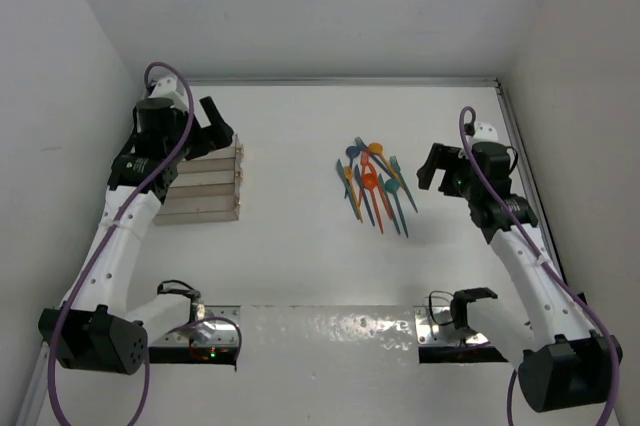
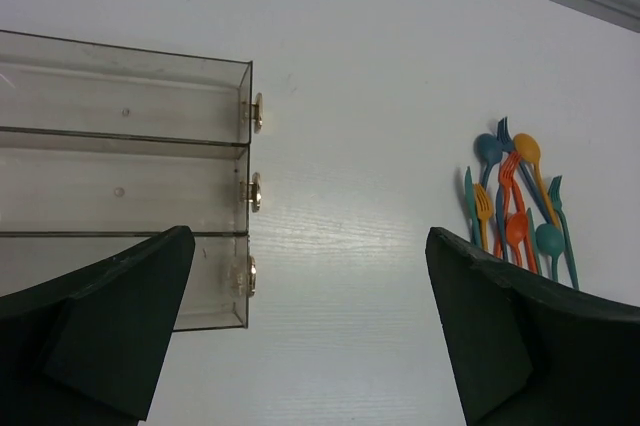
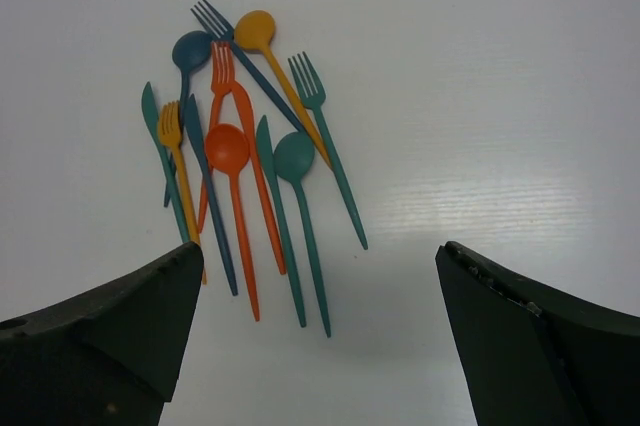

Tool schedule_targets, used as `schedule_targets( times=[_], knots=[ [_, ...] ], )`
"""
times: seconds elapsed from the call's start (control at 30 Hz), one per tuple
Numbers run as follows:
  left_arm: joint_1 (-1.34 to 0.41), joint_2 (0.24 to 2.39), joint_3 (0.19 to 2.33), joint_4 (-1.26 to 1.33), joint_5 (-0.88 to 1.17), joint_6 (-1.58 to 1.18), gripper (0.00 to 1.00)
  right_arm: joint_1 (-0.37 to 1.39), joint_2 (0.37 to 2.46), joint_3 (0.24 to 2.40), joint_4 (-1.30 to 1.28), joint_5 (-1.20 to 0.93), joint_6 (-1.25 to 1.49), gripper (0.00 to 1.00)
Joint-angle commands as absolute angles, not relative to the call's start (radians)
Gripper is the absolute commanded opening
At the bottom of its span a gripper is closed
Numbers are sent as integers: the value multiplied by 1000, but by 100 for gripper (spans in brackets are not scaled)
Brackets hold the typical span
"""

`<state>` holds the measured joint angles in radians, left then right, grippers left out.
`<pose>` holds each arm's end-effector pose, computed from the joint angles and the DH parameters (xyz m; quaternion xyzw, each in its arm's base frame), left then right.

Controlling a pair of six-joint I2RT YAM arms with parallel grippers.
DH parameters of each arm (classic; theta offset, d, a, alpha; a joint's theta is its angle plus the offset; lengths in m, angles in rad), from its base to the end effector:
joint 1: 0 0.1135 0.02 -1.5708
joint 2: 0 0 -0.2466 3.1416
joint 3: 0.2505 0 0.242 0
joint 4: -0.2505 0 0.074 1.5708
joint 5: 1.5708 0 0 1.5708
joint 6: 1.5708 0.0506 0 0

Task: Sort the eating utensils into containers

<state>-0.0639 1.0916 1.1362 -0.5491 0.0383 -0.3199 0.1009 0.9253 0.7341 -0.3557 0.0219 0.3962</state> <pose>0.2463 -0.0177 0.3425 -0.1003 0.8553 -0.1131 0.4957 0.2186 0.0210 0.2600 0.1336 0.8615 0.1112 0.4771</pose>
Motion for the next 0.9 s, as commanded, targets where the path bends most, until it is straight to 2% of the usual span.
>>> schedule_targets(
  times=[0.0,0.3,0.33,0.37,0.43,0.47,0.53,0.6,0.87],
  knots=[
    [-63,1074,1149,-551,57,-295,100,101,922,738,-341,29,405,99],
    [-63,1069,1129,-534,173,-284,97,103,962,723,-348,-29,371,99],
    [-63,1068,1126,-532,178,-282,96,103,968,716,-348,-23,370,96],
    [-63,1069,1123,-532,181,-285,95,106,977,719,-360,-6,371,87],
    [-67,1071,1115,-532,181,-288,94,113,1011,727,-368,1,380,77],
    [-77,1072,1115,-537,173,-290,93,130,1028,735,-386,18,387,65],
    [-86,1077,1112,-545,152,-299,92,158,1092,764,-411,55,390,53],
    [-97,1078,1101,-546,141,-314,91,222,1164,785,-440,116,384,47],
    [-210,1117,1088,-563,74,-367,90,310,1360,778,-368,123,420,44]
  ],
)
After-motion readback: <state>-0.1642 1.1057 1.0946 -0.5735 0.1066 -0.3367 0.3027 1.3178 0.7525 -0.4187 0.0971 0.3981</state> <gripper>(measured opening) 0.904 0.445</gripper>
